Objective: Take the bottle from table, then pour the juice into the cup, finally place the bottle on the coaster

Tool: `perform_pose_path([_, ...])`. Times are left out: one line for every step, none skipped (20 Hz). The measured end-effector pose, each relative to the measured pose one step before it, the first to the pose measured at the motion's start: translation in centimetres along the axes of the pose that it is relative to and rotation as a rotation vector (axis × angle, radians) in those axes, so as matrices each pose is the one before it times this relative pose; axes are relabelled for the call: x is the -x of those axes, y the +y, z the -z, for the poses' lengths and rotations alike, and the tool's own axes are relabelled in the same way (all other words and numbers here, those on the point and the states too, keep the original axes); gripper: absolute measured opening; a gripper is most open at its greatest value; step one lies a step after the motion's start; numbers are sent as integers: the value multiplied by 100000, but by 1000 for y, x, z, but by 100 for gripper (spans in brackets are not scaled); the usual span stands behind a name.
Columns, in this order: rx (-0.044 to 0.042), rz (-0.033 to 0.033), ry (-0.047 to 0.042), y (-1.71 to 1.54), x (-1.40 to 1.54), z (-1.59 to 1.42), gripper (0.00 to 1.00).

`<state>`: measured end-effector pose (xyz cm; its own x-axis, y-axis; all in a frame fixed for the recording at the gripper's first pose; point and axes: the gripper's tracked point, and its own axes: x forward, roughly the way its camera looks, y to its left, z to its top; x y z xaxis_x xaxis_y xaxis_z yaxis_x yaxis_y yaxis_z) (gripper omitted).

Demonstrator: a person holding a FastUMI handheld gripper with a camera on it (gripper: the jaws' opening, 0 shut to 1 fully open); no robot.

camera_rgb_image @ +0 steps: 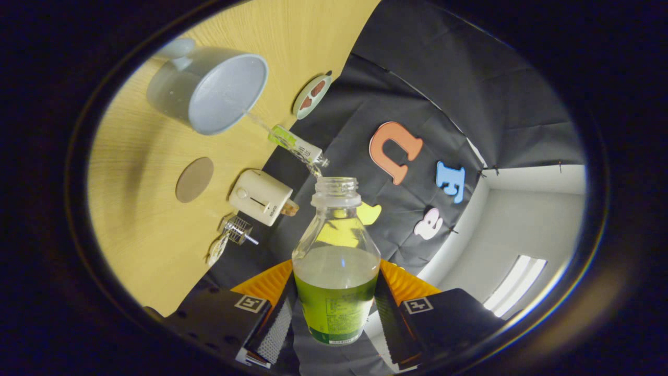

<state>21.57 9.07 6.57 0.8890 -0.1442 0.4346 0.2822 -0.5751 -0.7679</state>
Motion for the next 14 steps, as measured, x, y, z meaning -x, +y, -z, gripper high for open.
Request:
perform_pose_path([641,390,-70,-66,-23,-19,80])
perform_pose_path([1048,574,287,-120,40,52,80])
perform_pose_path([744,721,-290,-249,25,-111,80])
perform_pose_path([591,806,-121,-115,8,77,80])
perform_pose_path([1019,718,119,-233,40,25,80])
perform_pose_path([864,542,-102,-213,83,38,80])
perform_pose_path([790,87,-283,-81,-33,-123,80])
perform_pose_path([333,833,-276,-162,-118,10,80])
perform_pose_path([685,540,11,-180,34,82,80])
perform_pose_path([676,520,-133,-182,76,-109,80])
perform_pose_path([793,559,-214,-168,77,-81,80])
perform_pose_path([653,146,-487,-14,-84,-86,80])
perform_pose_path([1094,288,-110,-30,-17,22,80])
perform_pose_path([941,-1,219,-26,-154,3,80])
